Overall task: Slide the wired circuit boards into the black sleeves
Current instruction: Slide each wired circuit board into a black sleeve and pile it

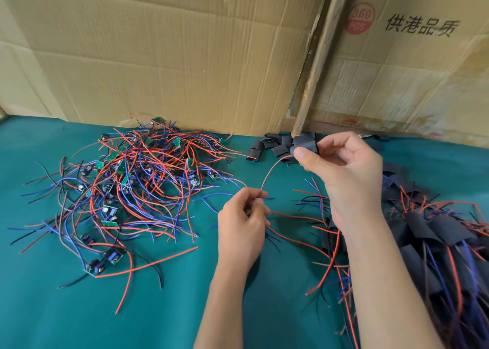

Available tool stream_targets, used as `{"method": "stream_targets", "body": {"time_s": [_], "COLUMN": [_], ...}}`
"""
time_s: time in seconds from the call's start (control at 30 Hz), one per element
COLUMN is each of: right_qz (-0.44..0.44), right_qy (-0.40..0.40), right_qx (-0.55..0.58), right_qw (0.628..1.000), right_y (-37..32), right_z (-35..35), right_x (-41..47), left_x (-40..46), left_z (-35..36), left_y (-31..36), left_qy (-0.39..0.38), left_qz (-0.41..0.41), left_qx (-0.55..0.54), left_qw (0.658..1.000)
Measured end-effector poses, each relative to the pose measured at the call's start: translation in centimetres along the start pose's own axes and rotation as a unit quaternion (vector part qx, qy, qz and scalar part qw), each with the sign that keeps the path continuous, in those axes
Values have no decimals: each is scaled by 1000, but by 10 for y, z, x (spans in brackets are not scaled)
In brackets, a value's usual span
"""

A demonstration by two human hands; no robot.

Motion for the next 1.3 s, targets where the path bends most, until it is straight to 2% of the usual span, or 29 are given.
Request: {"method": "stream_targets", "body": {"time_s": [0.27, 0.5, 0.67, 0.77, 0.93, 1.03, 1.13, 1.3], "right_qz": [4, 81, 106, 145, 174, 214, 259, 328], "right_qy": [-72, -169, -196, -205, -216, -218, -208, -199], "right_qx": [-102, -85, -88, -102, -126, -102, -61, 30], "right_qw": [992, 979, 971, 963, 952, 947, 941, 923], "right_y": [14, 30, 35, 42, 45, 46, 46, 43], "right_z": [13, 27, 28, 27, 26, 27, 28, 32], "right_x": [-6, -19, -23, -27, -29, -32, -36, -42], "left_x": [0, -2, -4, -7, -7, -4, -2, -3], "left_z": [1, 1, 5, 8, 6, 2, 0, -1], "left_y": [1, 3, 4, 5, 6, 4, 2, 8], "left_qy": [-14, -45, -117, -151, -151, -139, -143, -180], "left_qz": [22, 19, -12, -11, -10, -10, -21, -52], "left_qx": [4, -32, -125, -146, -194, -225, -288, -422], "left_qw": [1000, 998, 985, 978, 969, 964, 947, 887]}}
Point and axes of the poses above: each hand's wrist, its own x-axis towards the middle knuckle, its own z-axis out of the palm, y = z × x, the point moved 6 cm from there along x, towards the middle knuckle, and after that the axes turned 10 degrees about -z, right-handed, at the moved point
